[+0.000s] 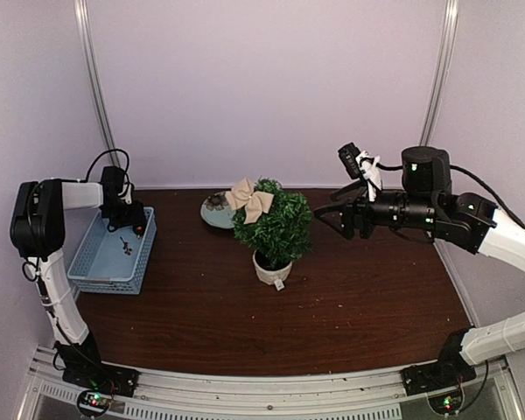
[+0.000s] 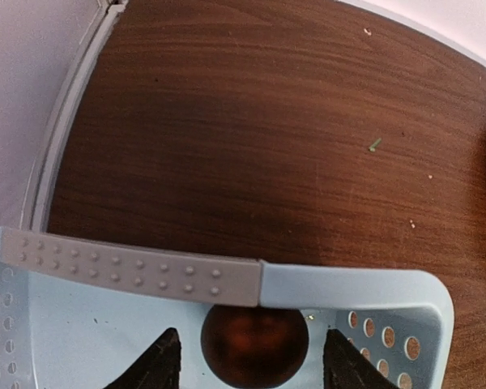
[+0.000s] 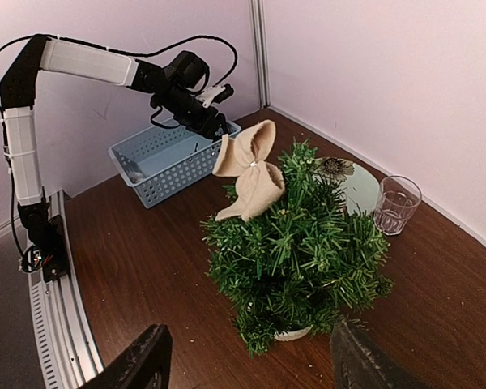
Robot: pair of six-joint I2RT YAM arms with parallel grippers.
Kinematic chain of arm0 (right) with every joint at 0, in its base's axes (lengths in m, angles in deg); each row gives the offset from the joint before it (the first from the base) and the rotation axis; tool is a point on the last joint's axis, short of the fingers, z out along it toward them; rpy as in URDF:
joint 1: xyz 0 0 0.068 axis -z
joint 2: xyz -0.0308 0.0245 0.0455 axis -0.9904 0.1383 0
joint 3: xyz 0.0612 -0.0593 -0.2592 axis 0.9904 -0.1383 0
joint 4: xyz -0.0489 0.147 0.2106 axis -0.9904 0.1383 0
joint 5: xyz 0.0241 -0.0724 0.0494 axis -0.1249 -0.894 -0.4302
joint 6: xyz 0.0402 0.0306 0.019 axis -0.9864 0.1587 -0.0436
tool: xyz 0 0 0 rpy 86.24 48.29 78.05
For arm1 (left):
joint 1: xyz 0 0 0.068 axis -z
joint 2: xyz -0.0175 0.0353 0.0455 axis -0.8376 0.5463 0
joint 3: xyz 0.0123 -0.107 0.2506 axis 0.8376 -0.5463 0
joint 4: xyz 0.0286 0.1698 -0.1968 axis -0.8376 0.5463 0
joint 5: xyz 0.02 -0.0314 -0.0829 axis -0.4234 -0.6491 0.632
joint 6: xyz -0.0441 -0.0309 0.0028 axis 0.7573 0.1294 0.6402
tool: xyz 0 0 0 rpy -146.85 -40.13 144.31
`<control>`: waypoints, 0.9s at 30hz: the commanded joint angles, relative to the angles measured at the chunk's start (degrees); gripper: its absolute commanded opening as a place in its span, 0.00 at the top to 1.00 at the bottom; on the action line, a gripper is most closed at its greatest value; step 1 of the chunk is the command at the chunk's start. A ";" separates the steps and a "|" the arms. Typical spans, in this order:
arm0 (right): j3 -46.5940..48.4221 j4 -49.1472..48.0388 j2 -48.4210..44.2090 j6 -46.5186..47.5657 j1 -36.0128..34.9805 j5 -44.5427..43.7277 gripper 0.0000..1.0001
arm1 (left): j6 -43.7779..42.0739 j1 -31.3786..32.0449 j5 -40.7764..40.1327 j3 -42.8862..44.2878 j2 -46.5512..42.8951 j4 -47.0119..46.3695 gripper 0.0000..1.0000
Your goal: Decorate the small christmas tree
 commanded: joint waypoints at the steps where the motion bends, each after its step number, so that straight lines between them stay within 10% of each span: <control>1: 1.85 -1.09 0.45 -0.61 0.45 0.74 0.31 | -2.14 1.45 -1.19 2.08 2.23 1.15 0.42; 27: 2.54 -0.12 0.41 0.12 0.57 1.11 0.31 | -3.88 2.11 -6.39 9.58 8.80 7.30 0.41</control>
